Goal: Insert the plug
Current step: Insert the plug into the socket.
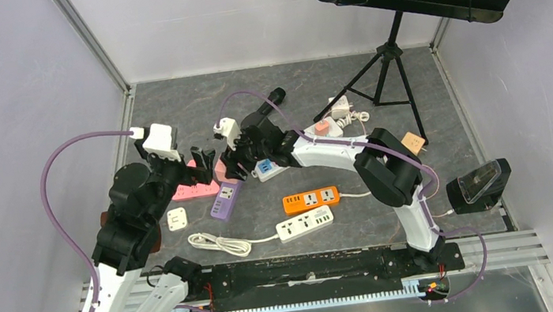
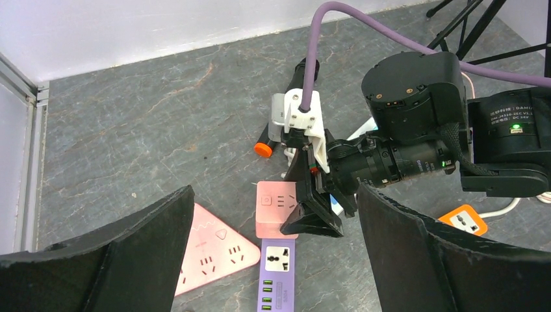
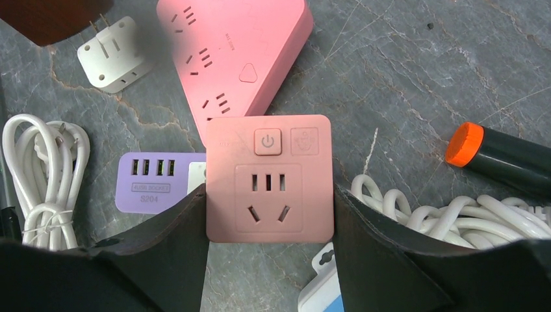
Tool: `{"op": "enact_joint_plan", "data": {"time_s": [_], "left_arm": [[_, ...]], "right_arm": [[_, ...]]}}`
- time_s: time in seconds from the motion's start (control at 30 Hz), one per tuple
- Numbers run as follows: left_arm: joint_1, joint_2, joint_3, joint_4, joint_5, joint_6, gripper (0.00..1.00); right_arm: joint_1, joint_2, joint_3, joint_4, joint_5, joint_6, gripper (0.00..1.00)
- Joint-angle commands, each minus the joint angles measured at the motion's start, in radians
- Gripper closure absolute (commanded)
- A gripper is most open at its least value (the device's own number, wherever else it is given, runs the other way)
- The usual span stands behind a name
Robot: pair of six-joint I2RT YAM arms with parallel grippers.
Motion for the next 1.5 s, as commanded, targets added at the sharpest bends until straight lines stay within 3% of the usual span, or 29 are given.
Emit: {"op": "enact_joint_plan", "data": {"time_s": [0.0, 0.53, 0.8, 1.13, 1.47], "left_arm": [[0.002, 0.002, 0.006, 0.034, -0.01, -0.014, 0.0], [0.003, 0.004, 0.022, -0.046, 0.045, -0.167, 0.0], [0.001, 0.001, 0.023, -0.061, 0.055, -0.205, 0.0], [0.002, -0.012, 0.001, -0.061, 0.075, -0.214, 0.0], [0.002, -0.034, -0.009, -0.05, 0.099, -0.212, 0.0]], "right_arm": [[0.003, -0.003, 0.032, -0.05, 0.027, 0.012, 1.0], [0.001, -0.103, -0.039, -0.033, 0.091, 0.013, 1.0], [0.001, -0.127, -0.078, -0.019, 0.067, 0.03, 1.0], [0.0, -0.179, -0.139, 0.122, 0.016, 0.004, 1.0], [-0.026, -0.161, -0.197, 0.106, -0.069, -0.03, 1.0]]}}
